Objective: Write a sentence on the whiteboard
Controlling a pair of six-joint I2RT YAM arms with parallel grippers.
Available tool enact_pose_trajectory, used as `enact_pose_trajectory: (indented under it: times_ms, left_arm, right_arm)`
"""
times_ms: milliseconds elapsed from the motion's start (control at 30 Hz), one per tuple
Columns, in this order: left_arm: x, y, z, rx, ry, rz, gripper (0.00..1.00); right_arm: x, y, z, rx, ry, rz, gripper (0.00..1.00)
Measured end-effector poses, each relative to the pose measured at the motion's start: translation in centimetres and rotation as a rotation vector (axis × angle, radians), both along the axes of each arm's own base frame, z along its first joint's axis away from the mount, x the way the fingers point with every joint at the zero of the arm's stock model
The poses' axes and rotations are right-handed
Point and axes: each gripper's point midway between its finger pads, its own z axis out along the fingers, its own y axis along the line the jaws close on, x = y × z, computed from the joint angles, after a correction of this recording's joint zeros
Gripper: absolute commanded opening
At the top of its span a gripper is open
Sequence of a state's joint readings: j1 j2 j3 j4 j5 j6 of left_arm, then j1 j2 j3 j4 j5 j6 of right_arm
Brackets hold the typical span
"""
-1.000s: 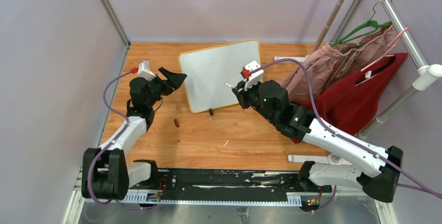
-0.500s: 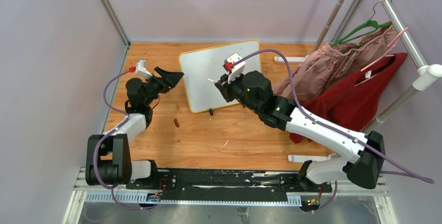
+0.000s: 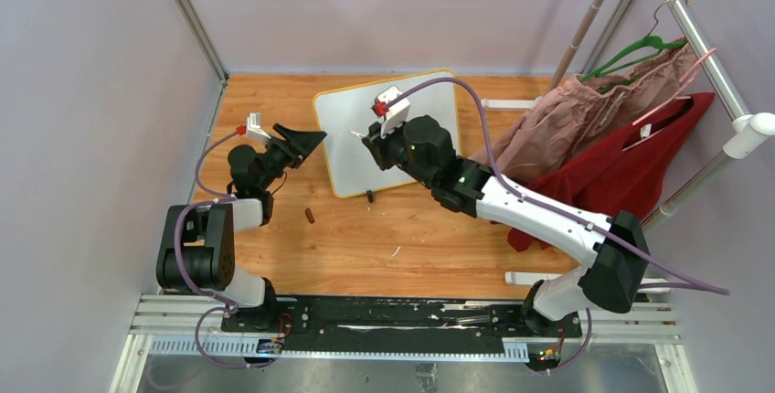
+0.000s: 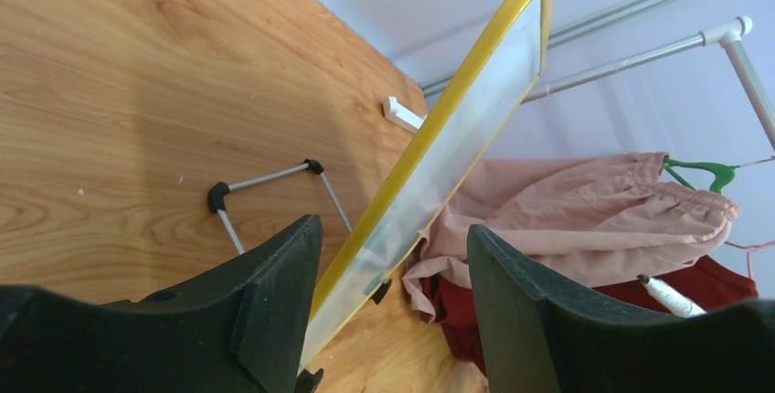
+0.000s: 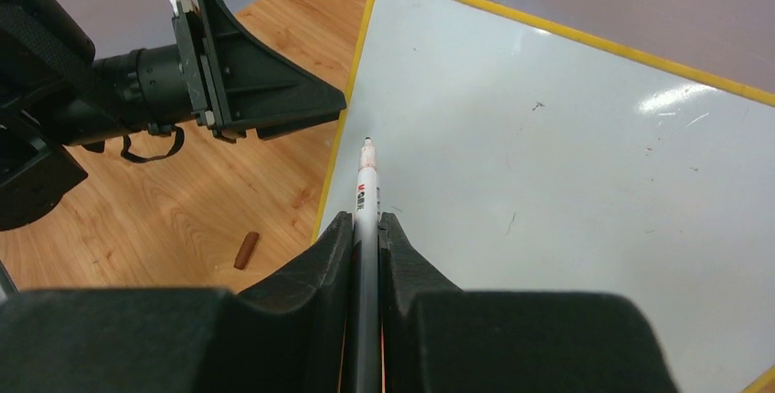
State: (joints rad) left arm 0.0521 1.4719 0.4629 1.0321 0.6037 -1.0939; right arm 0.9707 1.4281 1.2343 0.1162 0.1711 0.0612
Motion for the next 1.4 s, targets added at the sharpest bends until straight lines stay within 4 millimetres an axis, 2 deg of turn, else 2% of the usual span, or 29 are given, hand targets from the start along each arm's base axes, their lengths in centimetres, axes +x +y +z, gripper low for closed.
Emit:
enact_pose_trajectory:
  times_ms: [233,367,567,800,1267,1400]
  left_arm:
    - [-0.1,-0.3,0.1,-0.014,-0.007,-0.021,0.58]
    - [-0.2,-0.7,0.0,-0.003,-0.009,-0.033,0.56]
    - [-0.6,-1.2,-1.7,0.054,0.037,-0.050,0.51]
    - [-0.9,-1.4,-3.0,0.092,0.073,-0.059,0.45]
    - [-0.9,-1.3,-3.4,0.107,0.080,-0.054,0.30]
    - [-0.9,-1.3,-3.4,0.109,0.078,-0.054,0.29]
  right_arm:
    - [1.2,1.3,0.8,0.024,-0.014,0.001,0.00]
    - [1.7,2.0,0.3,0.016,-0.009,0.001,0.00]
    - [2.1,2.5,-0.7,0.001,0.003,-0.001,0.00]
    - [2.3,2.6,-0.7,0.005,-0.001,0.000,0.00]
    - [3.8,3.9,-2.8,-0.017,-0.001,-0.029,0.00]
    - [4.4,4.0,-2.6,-0.008,-0.013,-0.052,0.00]
